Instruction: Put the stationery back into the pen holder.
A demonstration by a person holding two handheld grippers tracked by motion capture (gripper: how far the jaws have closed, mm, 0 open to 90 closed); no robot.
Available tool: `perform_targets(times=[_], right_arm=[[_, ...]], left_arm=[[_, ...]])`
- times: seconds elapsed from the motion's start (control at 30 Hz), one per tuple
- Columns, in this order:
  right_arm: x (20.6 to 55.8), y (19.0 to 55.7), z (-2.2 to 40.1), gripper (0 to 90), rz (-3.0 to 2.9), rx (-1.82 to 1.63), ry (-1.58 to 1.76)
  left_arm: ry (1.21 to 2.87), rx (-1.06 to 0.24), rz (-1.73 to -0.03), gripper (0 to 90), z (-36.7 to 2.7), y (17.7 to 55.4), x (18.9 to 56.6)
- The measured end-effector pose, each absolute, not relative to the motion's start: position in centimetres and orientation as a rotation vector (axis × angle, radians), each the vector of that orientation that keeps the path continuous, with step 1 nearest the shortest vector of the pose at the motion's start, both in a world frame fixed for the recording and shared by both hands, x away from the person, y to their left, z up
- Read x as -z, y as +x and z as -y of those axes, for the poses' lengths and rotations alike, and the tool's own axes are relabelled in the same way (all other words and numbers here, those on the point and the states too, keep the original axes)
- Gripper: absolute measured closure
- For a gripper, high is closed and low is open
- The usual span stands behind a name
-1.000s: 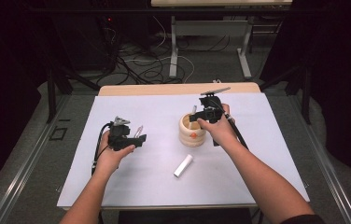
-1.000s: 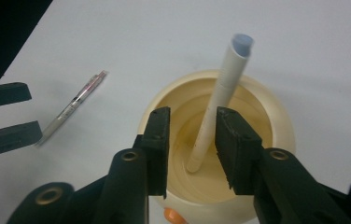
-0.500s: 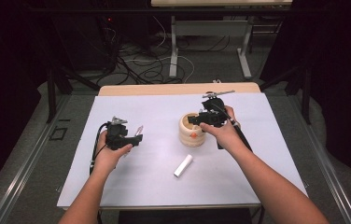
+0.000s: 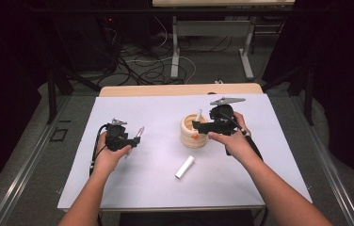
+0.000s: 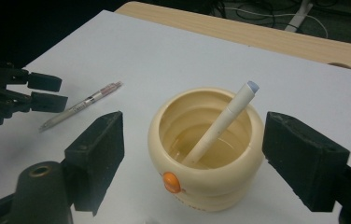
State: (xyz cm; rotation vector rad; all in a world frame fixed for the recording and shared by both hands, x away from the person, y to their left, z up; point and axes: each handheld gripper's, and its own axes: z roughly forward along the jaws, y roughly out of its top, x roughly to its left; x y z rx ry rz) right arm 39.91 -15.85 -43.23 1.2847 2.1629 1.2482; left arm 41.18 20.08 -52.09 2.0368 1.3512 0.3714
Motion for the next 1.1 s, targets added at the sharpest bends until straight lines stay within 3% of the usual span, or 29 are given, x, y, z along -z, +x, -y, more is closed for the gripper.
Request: perform_targets(times=[0.63, 1.1], right_arm=[[43.9, 36.5, 18.4, 17.7, -2.124, -1.283, 1.266], [45.4, 35.0, 20.8, 17.9, -2.094, -1.318, 1.342]], left_arm=[[2.097, -0.321, -1.403, 53.0, -20.0, 41.9, 52.5], [2.24, -0.289, -1.395, 59.6, -19.4, 43.1, 52.1]])
